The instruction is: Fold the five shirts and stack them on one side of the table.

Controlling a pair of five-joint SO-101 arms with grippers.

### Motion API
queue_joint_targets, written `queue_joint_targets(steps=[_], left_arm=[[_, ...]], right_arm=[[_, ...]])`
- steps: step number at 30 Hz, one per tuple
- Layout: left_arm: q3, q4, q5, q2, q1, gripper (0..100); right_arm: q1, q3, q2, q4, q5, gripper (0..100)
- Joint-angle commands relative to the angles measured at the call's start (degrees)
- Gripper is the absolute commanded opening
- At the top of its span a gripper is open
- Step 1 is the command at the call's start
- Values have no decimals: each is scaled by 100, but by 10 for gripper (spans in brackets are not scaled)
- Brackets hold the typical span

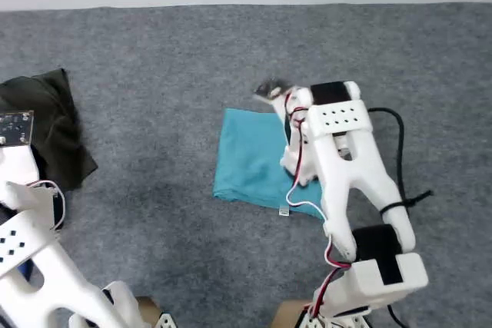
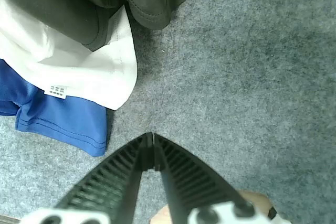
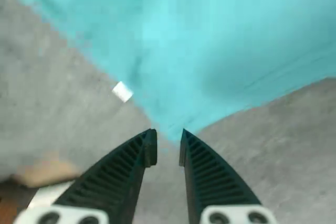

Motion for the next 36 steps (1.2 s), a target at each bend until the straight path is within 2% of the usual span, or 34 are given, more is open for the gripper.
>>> queue_joint_targets(steps=[1,5,7,12,20,27,29,36], left_arm=[[-31,88,-26,-123,0,5],[-22,88,-26,-123,-9,5],[-22,88,-26,-123,-9,5],[-22,79,-26,-123,-9,5],[-22,44,-26,-114,0,5],[-22,44,-26,-114,0,5],[-22,44,-26,-114,0,5],[-22,44,-26,-114,0,5]], right_arm=[[180,-211,-321,-840,44,93],[277,-211,-312,-1710,44,106],[286,-229,-207,-1921,35,155],[611,-255,286,-2466,-844,246],[1156,-255,760,-3099,-862,251],[1147,-255,1270,-3284,-879,247],[1138,-255,1358,-3284,-879,221],[1147,-378,1393,-3248,-862,19]])
